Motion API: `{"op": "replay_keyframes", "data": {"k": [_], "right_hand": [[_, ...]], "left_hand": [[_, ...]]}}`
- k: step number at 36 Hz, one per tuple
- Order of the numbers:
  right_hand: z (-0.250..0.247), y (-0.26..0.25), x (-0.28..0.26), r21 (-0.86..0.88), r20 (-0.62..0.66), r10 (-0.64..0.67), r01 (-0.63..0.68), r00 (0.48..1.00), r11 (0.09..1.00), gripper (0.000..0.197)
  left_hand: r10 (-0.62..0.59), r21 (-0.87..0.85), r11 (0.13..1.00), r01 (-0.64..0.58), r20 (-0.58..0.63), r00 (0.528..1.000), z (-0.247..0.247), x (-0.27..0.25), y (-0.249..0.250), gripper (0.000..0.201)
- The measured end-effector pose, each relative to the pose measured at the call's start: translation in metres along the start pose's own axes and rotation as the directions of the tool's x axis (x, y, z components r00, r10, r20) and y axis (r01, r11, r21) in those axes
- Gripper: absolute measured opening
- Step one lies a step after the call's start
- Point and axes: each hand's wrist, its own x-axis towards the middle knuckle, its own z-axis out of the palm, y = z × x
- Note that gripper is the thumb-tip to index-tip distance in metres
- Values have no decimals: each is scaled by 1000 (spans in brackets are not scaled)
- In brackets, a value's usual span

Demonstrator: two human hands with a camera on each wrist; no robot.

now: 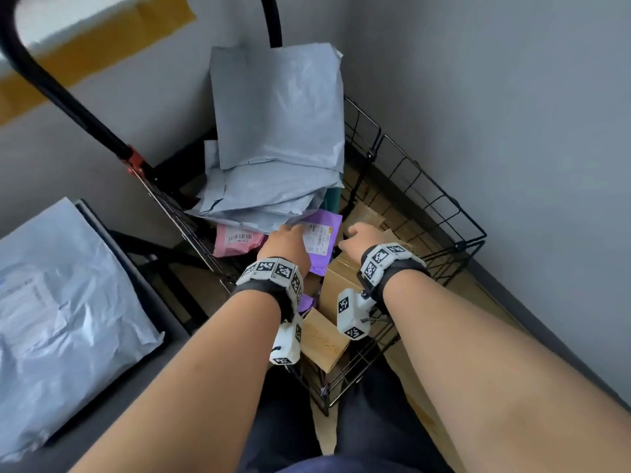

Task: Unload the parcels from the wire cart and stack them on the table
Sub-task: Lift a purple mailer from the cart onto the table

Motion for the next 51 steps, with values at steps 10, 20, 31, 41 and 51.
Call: {"op": "replay_keyframes", "data": {"k": [10,20,31,41,51], "right_hand": [[11,-11,92,-166,154,-107,133,982,977,40],[30,-31,146,-243,239,-161,219,958,945,41],[39,-31,144,-360,300,-180,286,937,888,21],[9,-39,105,-398,353,-289,422,890,814,30],[-41,-60,52,-178,302,-470,533,829,827,31]], "left_hand": [[-255,-121,959,255,12,967,33,48,6,56],[-414,-199,889,413,37,909,81,59,1,56],[-480,-247,844,475,45,876,87,45,3,50],[-452,-252,868,428,-44,891,57,25,15,55],[-424,-219,899,380,-210,881,-2,-18,21,55]]}}
